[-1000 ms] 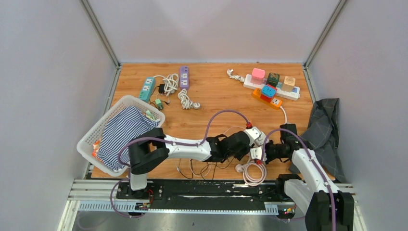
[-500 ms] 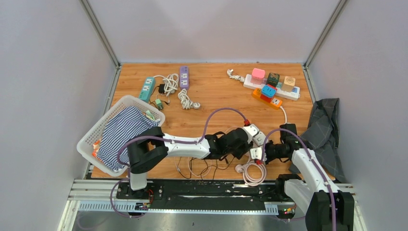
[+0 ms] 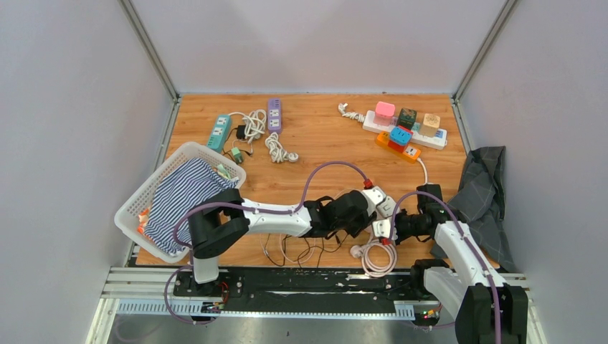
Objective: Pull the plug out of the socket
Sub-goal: Remove the plug from the socket.
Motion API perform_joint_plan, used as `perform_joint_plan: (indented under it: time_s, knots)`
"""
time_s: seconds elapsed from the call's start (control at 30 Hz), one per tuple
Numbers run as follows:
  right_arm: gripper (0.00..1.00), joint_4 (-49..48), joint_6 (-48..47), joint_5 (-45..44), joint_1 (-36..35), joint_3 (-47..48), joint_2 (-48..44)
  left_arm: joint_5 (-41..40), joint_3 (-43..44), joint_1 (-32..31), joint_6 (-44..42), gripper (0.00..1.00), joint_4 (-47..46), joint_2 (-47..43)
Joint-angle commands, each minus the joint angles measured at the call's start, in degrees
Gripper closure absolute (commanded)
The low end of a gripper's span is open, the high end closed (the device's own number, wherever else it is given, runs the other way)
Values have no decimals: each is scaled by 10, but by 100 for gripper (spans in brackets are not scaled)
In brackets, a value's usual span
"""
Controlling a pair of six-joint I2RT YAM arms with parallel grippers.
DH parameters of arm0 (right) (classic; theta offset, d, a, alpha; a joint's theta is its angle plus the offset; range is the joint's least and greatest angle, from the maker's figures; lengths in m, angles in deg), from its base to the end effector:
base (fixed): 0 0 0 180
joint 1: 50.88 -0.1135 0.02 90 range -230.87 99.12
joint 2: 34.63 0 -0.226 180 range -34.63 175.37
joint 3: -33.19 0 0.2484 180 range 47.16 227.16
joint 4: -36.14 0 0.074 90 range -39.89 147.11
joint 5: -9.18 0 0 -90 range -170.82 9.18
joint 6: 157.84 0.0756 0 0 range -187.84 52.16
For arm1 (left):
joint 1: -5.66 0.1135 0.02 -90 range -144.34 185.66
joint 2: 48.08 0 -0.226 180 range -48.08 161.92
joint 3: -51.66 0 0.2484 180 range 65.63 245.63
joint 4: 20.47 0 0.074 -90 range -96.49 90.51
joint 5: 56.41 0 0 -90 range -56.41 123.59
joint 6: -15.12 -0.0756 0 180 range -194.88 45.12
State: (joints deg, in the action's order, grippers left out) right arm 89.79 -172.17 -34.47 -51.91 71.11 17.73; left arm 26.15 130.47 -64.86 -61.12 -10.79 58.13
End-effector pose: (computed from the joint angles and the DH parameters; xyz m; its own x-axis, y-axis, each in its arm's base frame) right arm 0.1686 0.0577 0.1134 0.5032 -0.6598 -0.5581 -0.8289 -0.1858 -0.5277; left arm 0.1501 -0.3950 0.1264 -0.4095 0.4503 -0.7935 0.8267 0.5510 -0.1139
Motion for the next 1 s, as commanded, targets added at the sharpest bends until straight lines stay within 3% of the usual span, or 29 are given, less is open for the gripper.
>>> perform_joint_plan:
  time_s: [0.0,0.1,0.27,0.37,0.6,0.83,0.97]
  knots:
    - [97,47,15,-37,-6,-10,11,71,12,1,50,100,-20,-14]
    - [97,47,15,-36,-6,-9,9,54,15,0,48,100,-18,-20]
    - [97,47,15,-35,-7,-9,11,-24,-4,-12,-29,100,-19,-37]
    - [97,47,15,-36,-8,-8,13,-5,-4,-12,-41,100,-20,-35]
    - [97,48,16,-36,-9,-9,11,88,20,-6,49,100,-31,-32]
    - [97,51,16,-35,-9,-5,15,16,-4,-15,-88,100,-31,-39]
    - [96,51,15,-36,-11,-5,17,47,-5,-11,-57,100,-32,-37]
